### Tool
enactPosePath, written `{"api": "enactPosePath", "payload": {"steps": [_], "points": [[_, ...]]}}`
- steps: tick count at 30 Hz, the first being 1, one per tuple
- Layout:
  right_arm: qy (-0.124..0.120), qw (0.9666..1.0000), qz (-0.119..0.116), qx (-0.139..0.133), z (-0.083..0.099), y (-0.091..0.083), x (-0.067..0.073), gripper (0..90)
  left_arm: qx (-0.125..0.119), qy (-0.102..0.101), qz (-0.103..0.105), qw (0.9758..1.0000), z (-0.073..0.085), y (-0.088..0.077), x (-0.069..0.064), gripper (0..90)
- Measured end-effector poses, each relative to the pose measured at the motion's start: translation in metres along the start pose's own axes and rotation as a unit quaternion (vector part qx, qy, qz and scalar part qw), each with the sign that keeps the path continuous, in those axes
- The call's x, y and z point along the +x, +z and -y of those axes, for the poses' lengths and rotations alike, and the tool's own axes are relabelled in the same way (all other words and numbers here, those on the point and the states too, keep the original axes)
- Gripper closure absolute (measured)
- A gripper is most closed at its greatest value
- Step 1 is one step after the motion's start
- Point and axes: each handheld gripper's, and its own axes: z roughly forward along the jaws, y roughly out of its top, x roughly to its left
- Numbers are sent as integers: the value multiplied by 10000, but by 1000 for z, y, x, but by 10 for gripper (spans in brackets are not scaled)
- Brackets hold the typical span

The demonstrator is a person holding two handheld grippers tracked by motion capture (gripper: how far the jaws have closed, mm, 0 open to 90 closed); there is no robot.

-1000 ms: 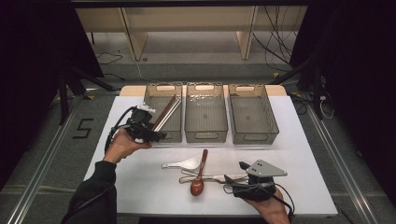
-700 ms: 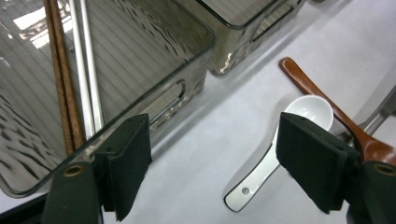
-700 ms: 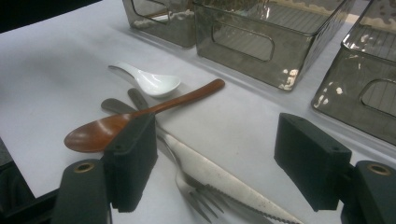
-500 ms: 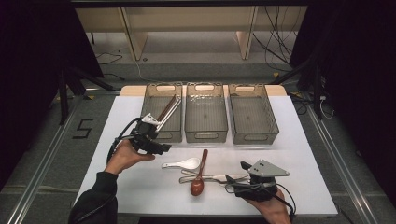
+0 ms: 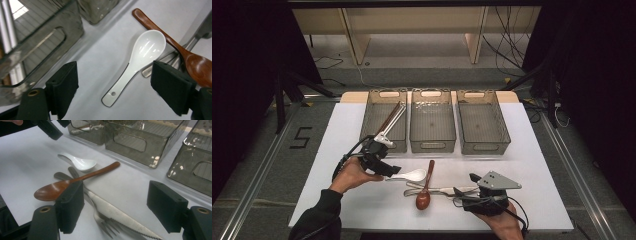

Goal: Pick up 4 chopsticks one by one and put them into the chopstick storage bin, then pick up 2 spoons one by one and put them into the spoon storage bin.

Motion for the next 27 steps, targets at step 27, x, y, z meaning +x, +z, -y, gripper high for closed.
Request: {"api": "enactPosePath", "payload": {"steps": [27], "points": [[1, 10000, -5, 12, 2, 0, 0, 305, 696, 433, 27, 9966, 9, 43, -12, 238]]}}
